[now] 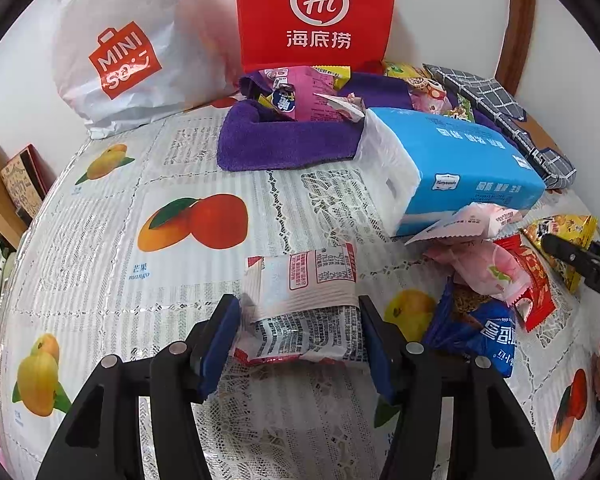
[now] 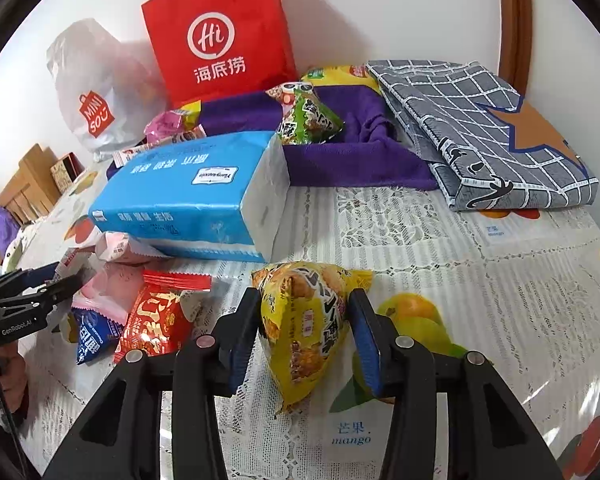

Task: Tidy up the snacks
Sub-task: 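Grasp the white paper packet with the left tool while the right tool grasps the yellow triangular bag, then carry the white packet with the left tool while the right tool carries the yellow bag to the towel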

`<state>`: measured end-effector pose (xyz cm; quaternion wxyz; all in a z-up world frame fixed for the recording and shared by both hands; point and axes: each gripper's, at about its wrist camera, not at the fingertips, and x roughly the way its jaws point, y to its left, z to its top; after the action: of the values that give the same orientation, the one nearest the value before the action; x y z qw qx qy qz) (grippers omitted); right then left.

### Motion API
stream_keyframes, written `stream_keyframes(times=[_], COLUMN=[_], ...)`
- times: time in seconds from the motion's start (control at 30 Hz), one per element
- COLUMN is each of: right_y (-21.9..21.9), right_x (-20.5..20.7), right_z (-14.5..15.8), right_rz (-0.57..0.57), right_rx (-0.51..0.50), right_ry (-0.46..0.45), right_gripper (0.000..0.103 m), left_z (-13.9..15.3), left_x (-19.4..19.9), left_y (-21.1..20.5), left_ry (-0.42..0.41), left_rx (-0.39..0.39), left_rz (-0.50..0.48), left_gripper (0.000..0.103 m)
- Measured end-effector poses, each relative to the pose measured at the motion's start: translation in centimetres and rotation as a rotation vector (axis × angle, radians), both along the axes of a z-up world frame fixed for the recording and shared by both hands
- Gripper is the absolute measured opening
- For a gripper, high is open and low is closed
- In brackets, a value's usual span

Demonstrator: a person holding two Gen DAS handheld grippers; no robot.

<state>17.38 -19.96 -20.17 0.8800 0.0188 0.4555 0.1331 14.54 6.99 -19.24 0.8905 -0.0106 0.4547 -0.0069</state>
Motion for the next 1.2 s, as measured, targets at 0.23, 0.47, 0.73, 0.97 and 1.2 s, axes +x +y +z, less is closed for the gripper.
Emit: stream_keyframes(times=[0.23,0.47,0.73,0.97,1.2], right_y=[-0.1,-0.3,0.2,0.4,1.3], right_x=[0.2,0.3,-0.2,-1.4,-1.1], right_z=[-0.5,-0.4,0.1,2.2,6.6], right_rz=[-0.003,-0.001,0.016,0.016,0.016], right_rx=[0.005,0.024,0.009,0.014,0.033], right_ry=[0.026,0.027,-0.003,-0.041,-0.115], right_gripper=[0.049,0.049,0.046,0.044,0.044], left_z=[-0.1,-0.1,0.2,2.6,7.8], left_x=[0.1,0.0,-0.3,-1.2,0.4], left_y=[-0.1,-0.1,-0.2,-0.3,-0.4], left_ry=[0.003,0.004,0.012,0.027,-0.024], left_rx=[-0.001,0.008,0.019,-0.036,-0.080], left_rz=[-0.008,-0.009,-0.007,-0.031,-0.067], left_gripper=[0.060,0.060,0.055,0.054,0.054])
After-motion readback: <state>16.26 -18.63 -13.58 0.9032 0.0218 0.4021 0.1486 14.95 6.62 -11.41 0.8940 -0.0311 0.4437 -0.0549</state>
